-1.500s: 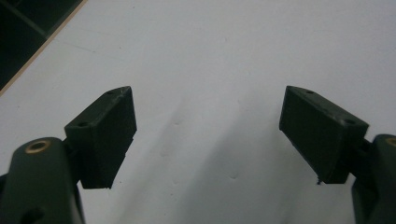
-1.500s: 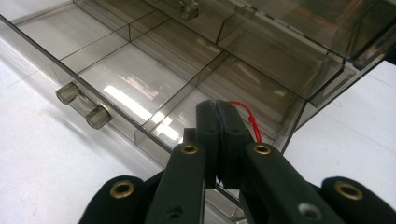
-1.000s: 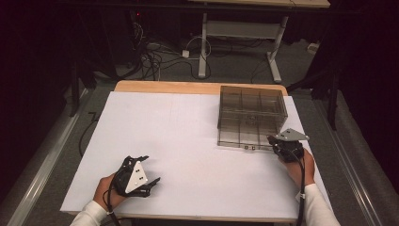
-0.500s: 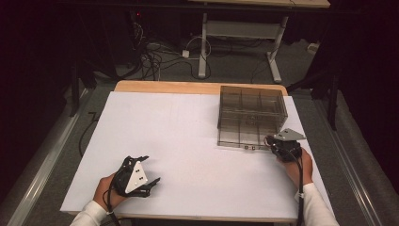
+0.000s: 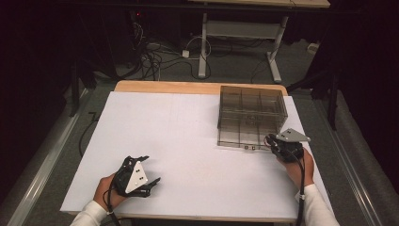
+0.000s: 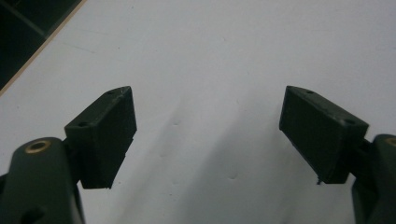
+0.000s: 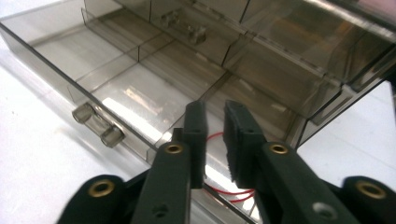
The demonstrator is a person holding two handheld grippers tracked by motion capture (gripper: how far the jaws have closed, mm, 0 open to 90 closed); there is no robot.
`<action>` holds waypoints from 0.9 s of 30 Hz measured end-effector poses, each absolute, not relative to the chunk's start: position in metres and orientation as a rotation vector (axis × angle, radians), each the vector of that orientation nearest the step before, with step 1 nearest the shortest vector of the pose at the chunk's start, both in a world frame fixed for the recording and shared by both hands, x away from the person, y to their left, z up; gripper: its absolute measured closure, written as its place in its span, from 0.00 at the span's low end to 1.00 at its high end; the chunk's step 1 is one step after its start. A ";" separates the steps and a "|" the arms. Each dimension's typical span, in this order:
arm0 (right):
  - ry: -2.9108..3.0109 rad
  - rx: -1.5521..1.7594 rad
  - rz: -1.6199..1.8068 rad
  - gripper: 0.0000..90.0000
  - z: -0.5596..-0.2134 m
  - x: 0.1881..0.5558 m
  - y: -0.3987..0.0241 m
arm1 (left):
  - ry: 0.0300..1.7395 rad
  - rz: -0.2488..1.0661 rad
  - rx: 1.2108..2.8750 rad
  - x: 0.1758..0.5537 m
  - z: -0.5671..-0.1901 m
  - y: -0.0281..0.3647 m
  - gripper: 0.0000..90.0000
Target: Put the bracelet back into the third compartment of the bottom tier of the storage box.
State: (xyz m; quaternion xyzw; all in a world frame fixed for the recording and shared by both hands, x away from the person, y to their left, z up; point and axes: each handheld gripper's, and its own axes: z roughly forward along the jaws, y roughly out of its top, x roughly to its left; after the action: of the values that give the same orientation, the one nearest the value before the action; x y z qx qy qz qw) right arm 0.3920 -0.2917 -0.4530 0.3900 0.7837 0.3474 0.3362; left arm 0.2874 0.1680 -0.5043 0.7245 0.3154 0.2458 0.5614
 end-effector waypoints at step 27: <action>1.874 0.935 1.046 0.35 -0.429 0.357 -0.289 | 0.752 0.567 1.703 0.288 -0.505 0.168 0.20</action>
State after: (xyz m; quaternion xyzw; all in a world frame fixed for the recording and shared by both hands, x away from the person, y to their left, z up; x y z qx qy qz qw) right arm 0.3573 -0.2893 -0.4291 0.3679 0.7371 0.4115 0.3897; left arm 0.2876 0.1683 -0.5045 0.7233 0.3195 0.2408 0.5628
